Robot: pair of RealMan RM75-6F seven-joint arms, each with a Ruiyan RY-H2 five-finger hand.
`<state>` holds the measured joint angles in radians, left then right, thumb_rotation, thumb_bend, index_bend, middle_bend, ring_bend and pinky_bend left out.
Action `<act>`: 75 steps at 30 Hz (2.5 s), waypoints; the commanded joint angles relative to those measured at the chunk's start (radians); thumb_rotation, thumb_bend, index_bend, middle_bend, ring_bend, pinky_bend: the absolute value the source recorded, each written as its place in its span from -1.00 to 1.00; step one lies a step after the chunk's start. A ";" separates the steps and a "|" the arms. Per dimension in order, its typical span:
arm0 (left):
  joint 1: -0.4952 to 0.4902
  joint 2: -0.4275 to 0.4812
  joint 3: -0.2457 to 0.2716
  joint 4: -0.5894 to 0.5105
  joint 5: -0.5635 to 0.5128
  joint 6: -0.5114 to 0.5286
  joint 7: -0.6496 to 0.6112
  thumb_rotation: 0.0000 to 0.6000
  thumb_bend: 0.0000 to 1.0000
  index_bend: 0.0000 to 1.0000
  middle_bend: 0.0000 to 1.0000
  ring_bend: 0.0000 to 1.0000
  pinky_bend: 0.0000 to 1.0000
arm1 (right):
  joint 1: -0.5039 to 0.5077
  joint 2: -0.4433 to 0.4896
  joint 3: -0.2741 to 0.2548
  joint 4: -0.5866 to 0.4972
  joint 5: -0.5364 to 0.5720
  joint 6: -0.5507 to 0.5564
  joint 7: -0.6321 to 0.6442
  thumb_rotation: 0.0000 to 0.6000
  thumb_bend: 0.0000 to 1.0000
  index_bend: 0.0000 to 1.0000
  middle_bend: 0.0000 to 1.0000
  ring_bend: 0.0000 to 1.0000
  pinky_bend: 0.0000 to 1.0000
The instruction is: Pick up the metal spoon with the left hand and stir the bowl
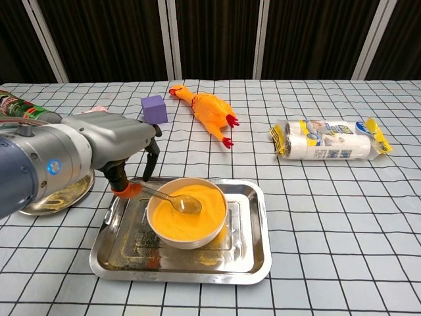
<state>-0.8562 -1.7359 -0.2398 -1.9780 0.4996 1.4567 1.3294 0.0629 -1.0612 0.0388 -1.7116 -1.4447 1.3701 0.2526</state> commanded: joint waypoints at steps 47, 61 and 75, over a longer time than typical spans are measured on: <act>0.095 0.022 0.235 0.279 0.561 -0.112 -0.289 1.00 -0.54 0.06 1.00 0.90 0.88 | 0.000 0.000 0.001 -0.003 0.005 -0.001 -0.006 1.00 -0.19 -1.00 -1.00 -1.00 -1.00; 0.116 -0.036 0.215 0.340 0.567 -0.147 -0.305 1.00 -0.34 0.10 1.00 0.90 0.88 | 0.000 -0.001 0.001 -0.005 0.008 -0.002 -0.011 1.00 -0.19 -1.00 -1.00 -1.00 -1.00; 0.134 -0.052 0.199 0.371 0.585 -0.162 -0.318 1.00 -0.29 0.13 1.00 0.90 0.88 | 0.000 -0.001 0.000 -0.007 0.009 -0.003 -0.012 1.00 -0.19 -1.00 -1.00 -1.00 -1.00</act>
<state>-0.7224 -1.7880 -0.0406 -1.6077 1.0842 1.2949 1.0121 0.0627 -1.0625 0.0393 -1.7186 -1.4354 1.3667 0.2406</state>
